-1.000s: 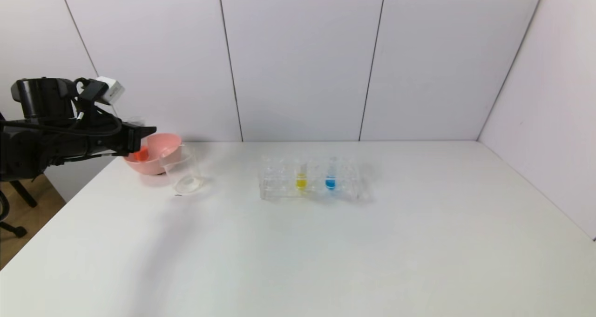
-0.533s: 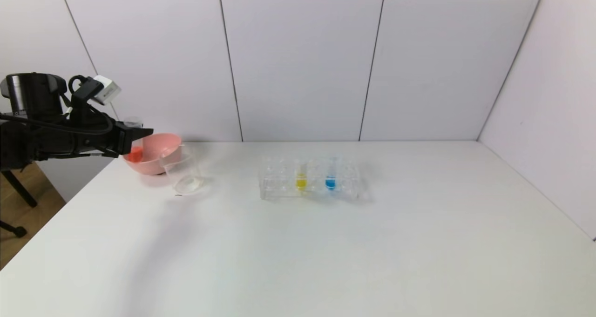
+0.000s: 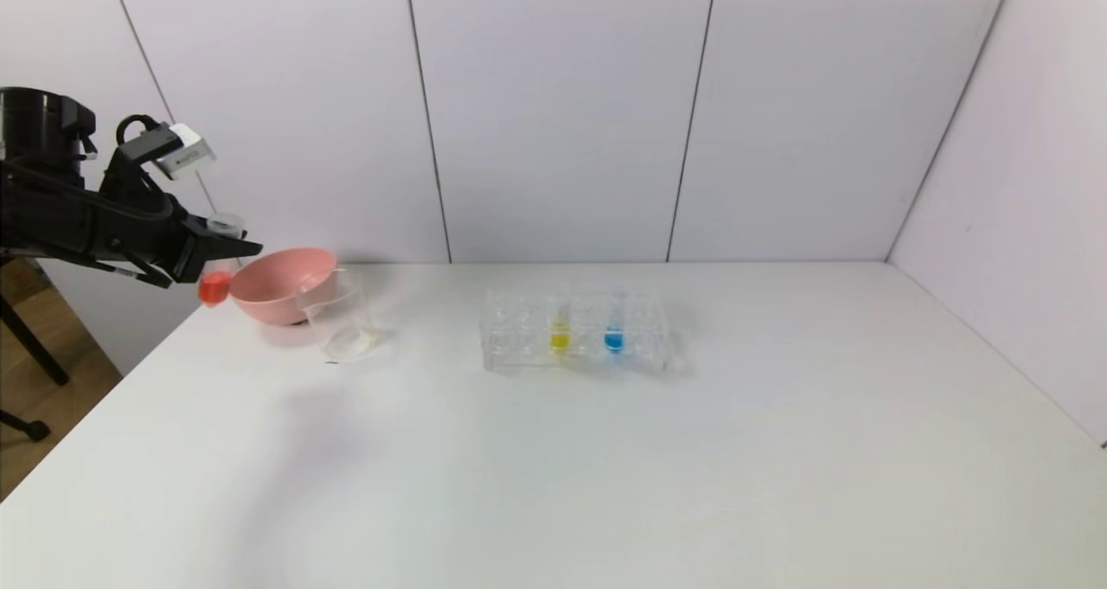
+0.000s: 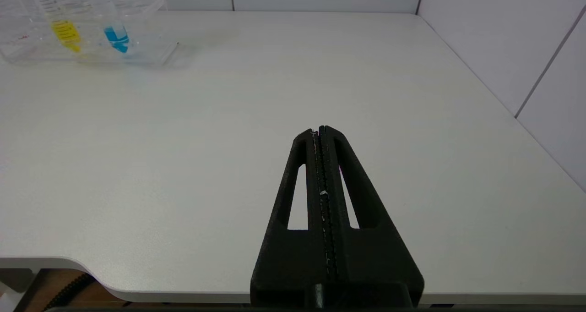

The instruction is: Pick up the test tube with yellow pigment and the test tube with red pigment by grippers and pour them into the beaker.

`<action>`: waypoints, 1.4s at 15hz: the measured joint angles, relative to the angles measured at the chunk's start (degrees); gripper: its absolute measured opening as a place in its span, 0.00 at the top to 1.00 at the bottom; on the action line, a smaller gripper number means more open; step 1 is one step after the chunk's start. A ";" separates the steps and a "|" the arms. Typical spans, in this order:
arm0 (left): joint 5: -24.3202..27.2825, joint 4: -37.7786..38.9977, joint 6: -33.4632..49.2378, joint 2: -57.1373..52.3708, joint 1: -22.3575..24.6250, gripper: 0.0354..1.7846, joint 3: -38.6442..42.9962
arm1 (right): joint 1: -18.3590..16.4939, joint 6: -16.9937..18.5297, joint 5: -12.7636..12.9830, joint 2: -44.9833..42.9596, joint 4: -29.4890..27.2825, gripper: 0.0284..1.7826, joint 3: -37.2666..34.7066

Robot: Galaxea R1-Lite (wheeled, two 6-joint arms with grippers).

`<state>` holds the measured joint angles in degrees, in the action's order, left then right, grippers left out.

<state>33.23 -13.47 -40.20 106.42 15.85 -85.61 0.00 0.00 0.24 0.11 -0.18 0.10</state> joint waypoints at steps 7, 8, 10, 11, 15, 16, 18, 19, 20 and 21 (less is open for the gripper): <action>-0.02 -12.26 -8.56 2.56 0.16 0.74 -8.42 | 0.00 0.00 -0.02 0.00 0.00 0.95 0.00; 0.00 -13.34 -9.37 2.80 0.16 0.74 -9.23 | 0.00 0.00 0.00 -0.01 0.00 0.95 0.00; 0.01 -16.96 -12.43 3.72 0.13 0.74 -11.98 | 0.00 0.00 0.00 0.00 0.00 0.95 0.00; 0.01 -19.30 -14.01 4.33 0.20 0.74 -13.49 | 0.00 0.00 0.00 0.00 0.00 0.95 0.00; -0.05 -25.36 -19.74 6.17 0.60 0.74 -18.91 | 0.00 0.00 0.00 0.00 0.00 0.95 0.00; -0.10 -26.73 -21.57 6.58 0.57 0.74 -20.50 | 0.00 0.00 0.00 0.00 0.00 0.95 0.00; -0.10 -30.55 -25.92 7.66 0.66 0.74 -24.53 | 0.00 0.00 -0.02 0.00 0.00 0.95 0.00; -0.29 -33.07 -28.82 8.41 0.71 0.74 -26.82 | 0.00 0.00 0.00 0.00 0.00 0.95 0.00; -0.41 -34.82 -30.88 8.98 0.71 0.74 -28.03 | 0.00 0.00 -0.02 0.00 0.00 0.95 0.00; -0.44 -35.15 -31.68 9.42 0.90 0.74 -28.61 | 0.00 0.00 0.00 0.00 0.00 0.95 0.00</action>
<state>32.79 -48.62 -71.89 115.85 16.75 -114.23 0.00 0.00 0.24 0.11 -0.18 0.10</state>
